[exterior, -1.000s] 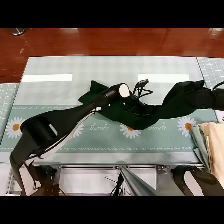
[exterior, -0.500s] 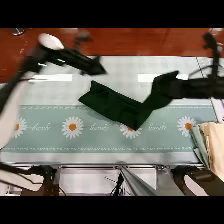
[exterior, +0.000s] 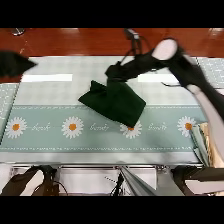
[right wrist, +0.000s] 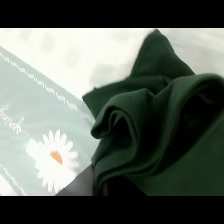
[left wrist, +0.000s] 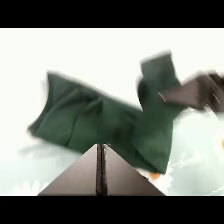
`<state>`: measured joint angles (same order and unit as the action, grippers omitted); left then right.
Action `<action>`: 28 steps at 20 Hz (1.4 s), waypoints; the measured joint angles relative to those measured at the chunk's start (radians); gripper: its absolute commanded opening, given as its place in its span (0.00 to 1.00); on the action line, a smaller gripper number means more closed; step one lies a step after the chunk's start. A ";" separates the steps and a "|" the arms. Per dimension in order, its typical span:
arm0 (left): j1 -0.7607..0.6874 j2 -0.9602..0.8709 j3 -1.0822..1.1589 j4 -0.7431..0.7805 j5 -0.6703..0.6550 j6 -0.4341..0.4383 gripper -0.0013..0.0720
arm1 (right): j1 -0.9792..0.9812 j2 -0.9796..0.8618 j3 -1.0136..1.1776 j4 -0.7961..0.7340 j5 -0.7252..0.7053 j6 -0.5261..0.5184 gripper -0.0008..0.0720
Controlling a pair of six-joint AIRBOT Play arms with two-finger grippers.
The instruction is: Fold the shirts.
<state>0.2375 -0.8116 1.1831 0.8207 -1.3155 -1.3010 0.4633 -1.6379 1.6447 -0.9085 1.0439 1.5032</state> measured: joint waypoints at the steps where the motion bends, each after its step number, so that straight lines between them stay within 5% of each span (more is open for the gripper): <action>1: 0.004 0.074 -0.069 0.007 0.008 -0.002 0.07 | 0.012 -0.060 0.046 0.014 -0.004 0.006 0.06; 3: 0.007 0.190 -0.198 0.015 0.012 -0.017 0.07 | 0.027 -0.164 0.124 0.061 -0.014 0.015 0.06; 4: 0.009 0.243 -0.264 0.017 0.024 -0.027 0.07 | 0.032 -0.208 0.151 0.094 -0.018 0.018 0.26; 5: 0.010 0.285 -0.327 0.020 0.035 -0.039 0.07 | 0.036 -0.242 0.169 0.128 -0.022 0.024 0.68; 6: 0.010 0.316 -0.381 0.019 0.035 -0.045 0.07 | 0.039 -0.272 0.184 0.172 -0.027 0.024 0.87; 12: 0.010 0.386 -0.602 -0.043 0.089 -0.068 0.07 | -0.023 -0.293 0.214 0.235 0.170 -0.003 0.87; 18: 0.010 0.394 -0.650 -0.059 0.164 -0.072 0.07 | -0.187 0.073 0.029 -0.191 0.373 0.021 0.87; 23: 0.010 0.394 -0.657 -0.062 0.235 -0.071 0.07 | -0.251 0.571 -0.635 -0.377 0.014 0.294 0.87; 25: 0.010 0.394 -0.658 -0.062 0.264 -0.069 0.07 | -0.256 0.671 -0.874 -0.292 -0.151 0.377 0.87; 28: 0.010 0.393 -0.658 -0.063 0.293 -0.068 0.07 | -0.239 0.672 -1.059 -0.084 -0.302 0.322 0.87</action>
<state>0.2478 -0.4191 0.5255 0.7582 -1.0229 -1.3689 0.2241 -0.9661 0.5861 -0.9920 0.7418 1.8252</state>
